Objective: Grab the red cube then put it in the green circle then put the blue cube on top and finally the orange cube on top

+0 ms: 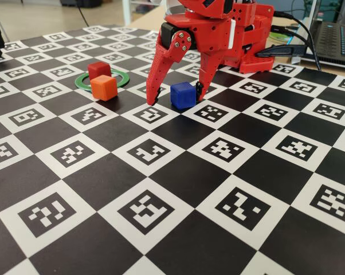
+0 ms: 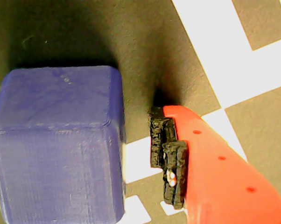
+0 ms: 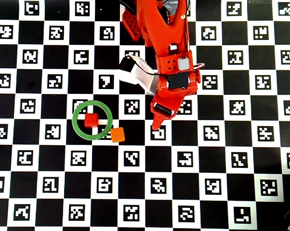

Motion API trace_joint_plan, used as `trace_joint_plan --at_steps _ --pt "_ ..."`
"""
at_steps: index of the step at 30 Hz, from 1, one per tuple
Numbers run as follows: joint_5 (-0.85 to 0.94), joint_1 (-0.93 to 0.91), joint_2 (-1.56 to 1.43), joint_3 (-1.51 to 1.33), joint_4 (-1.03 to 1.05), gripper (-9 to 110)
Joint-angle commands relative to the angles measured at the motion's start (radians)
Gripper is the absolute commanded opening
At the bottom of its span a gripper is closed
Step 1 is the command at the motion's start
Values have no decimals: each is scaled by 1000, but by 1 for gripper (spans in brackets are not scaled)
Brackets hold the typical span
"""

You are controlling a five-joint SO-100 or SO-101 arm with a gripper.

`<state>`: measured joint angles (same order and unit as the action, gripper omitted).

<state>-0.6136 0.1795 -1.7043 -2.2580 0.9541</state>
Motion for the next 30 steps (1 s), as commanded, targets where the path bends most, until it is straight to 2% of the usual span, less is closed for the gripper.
trace_joint_plan --at_steps 1,6,14,18,22,30 --pt "18 -17 -14 48 -12 29" --pt "-14 -58 -21 43 -18 14" --pt "20 -77 -25 77 15 11" --pt "60 -95 -32 172 135 10" --pt "161 -147 -35 347 318 10" --pt "566 -313 -38 686 617 11"
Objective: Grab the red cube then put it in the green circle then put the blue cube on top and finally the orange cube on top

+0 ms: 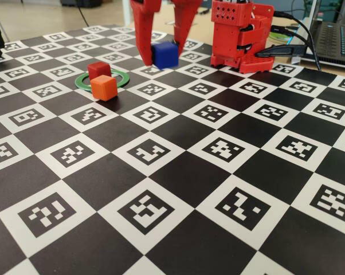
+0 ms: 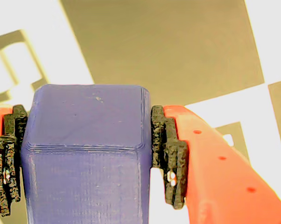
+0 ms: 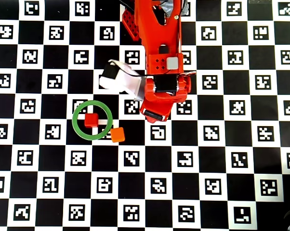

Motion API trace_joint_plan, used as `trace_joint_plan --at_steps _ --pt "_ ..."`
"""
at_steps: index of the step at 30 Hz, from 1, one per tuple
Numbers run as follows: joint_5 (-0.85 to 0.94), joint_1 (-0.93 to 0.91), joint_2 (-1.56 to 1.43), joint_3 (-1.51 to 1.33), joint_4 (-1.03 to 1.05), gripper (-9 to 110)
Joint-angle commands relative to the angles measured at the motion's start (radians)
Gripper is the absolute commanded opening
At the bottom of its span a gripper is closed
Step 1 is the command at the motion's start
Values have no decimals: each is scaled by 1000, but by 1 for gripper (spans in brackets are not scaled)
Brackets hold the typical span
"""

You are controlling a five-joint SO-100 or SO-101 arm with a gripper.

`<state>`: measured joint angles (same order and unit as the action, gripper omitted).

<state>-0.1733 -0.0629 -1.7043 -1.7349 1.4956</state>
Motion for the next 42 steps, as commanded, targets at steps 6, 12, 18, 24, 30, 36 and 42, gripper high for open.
trace_joint_plan --at_steps 6,12,18,24,30,36,42 --pt "377 -235 -25 295 156 11" --pt "518 -360 14 328 161 11" --pt "626 -417 71 331 126 12" --pt "660 -445 126 304 54 12" --pt "706 -471 192 258 -41 12" --pt "719 -503 236 225 -132 12" --pt "721 -512 236 158 -206 12"
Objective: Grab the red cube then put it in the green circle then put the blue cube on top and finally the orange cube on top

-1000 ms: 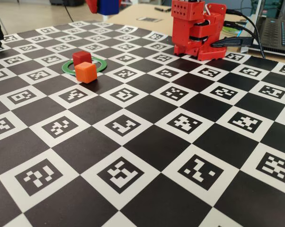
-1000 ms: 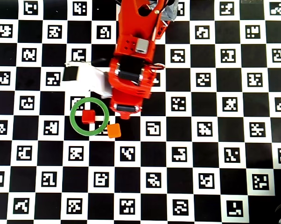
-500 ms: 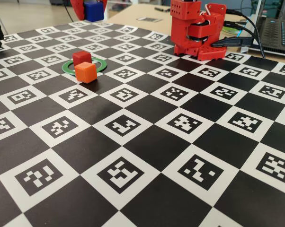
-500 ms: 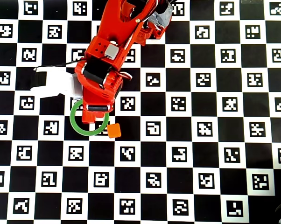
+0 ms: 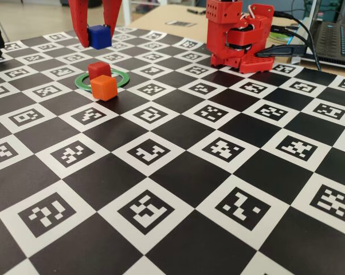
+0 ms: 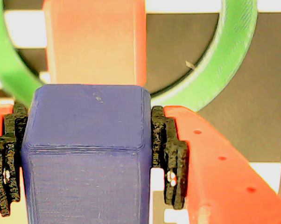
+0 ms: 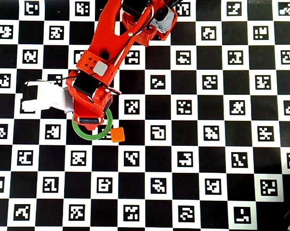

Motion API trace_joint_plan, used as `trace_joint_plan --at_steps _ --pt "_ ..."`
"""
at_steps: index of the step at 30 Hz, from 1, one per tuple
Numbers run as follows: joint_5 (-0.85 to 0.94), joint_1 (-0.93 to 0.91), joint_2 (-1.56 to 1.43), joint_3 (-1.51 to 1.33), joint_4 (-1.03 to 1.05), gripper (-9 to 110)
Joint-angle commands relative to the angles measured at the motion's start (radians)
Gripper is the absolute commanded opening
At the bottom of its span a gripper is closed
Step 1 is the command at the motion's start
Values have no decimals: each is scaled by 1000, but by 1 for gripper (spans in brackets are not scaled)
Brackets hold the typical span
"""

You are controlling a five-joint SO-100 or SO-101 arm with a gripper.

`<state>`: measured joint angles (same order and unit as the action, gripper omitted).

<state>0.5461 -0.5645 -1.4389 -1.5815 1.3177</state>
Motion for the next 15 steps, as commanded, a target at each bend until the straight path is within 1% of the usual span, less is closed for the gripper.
trace_joint_plan --at_steps 1,15 --pt "-2 -11 -31 -5 -37 12" --pt "43 -29 -35 -81 -150 12"
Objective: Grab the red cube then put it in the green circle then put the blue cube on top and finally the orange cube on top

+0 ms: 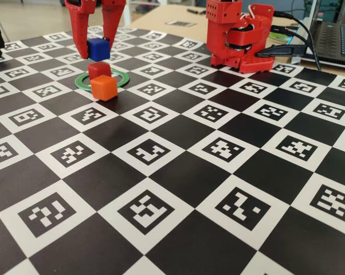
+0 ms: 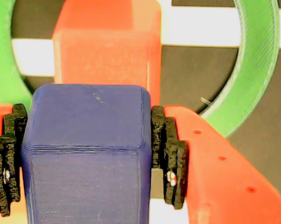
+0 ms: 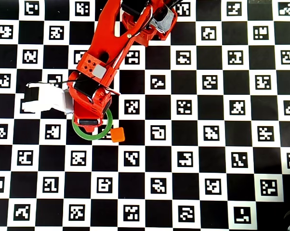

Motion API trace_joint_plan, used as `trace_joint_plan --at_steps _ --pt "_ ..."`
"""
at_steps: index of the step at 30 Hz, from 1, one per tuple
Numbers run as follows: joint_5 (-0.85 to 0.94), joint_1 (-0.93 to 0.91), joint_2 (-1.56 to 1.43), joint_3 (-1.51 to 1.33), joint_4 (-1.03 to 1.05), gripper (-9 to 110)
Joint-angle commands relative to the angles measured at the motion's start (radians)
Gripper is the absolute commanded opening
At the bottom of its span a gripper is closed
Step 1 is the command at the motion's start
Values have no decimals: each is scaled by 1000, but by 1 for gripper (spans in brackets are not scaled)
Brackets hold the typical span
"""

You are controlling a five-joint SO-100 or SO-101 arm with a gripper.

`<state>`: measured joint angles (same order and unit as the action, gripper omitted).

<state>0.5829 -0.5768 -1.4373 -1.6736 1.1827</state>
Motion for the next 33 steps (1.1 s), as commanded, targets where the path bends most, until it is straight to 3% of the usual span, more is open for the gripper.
trace_joint_plan --at_steps 1,33 --pt "8 -18 -37 8 -20 12" --pt "43 -28 -31 -78 -97 12"
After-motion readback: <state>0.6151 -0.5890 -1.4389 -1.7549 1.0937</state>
